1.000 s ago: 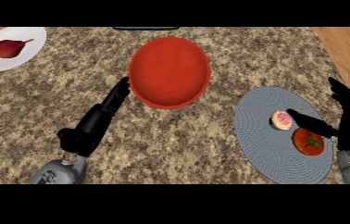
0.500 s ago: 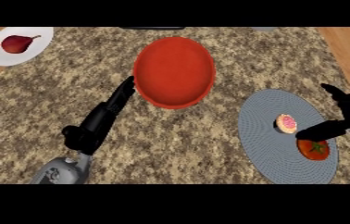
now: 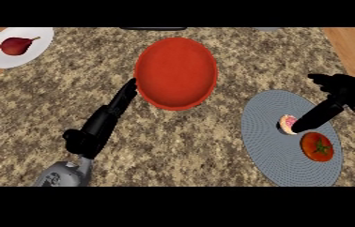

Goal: Pick the cupcake from the placemat and place it in the bowl

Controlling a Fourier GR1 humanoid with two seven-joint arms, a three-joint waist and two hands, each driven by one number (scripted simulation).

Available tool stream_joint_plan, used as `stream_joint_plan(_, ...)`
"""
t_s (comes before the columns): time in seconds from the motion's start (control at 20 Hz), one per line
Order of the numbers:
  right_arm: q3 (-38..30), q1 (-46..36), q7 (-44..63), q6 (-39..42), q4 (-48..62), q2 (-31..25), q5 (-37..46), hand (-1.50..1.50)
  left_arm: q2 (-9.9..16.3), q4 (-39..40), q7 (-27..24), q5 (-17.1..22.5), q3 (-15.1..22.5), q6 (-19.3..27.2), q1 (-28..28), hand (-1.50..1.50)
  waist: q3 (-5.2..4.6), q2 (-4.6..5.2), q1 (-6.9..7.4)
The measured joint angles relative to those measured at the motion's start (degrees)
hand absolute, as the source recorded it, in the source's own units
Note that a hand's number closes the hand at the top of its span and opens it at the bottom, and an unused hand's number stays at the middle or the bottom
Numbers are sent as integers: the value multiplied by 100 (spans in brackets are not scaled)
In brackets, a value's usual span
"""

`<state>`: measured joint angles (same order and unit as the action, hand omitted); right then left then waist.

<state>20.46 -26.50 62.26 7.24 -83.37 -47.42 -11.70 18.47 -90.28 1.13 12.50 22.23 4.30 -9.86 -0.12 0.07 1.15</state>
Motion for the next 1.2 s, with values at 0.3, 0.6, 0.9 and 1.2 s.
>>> stream_joint_plan(0.3, 171, -300, 113, 129, 351, 301, 94, -150, -77, 15, 131, -17, -155, -109, -62, 0, 6, -2, -48)
stream_joint_plan(0.6, 318, -159, 178, 63, 78, 468, 530, -150, -162, 105, -1, -164, -247, -206, 93, 0, 8, -11, -92)
stream_joint_plan(0.9, 448, 41, 143, -107, -95, 663, 1261, -150, -253, 79, 42, -267, -362, -275, 91, 0, 8, -14, -113)
stream_joint_plan(1.2, 545, 269, 117, -252, 13, 847, 2032, -150, -288, 64, 53, -276, -502, -412, 120, 0, 9, -13, -109)
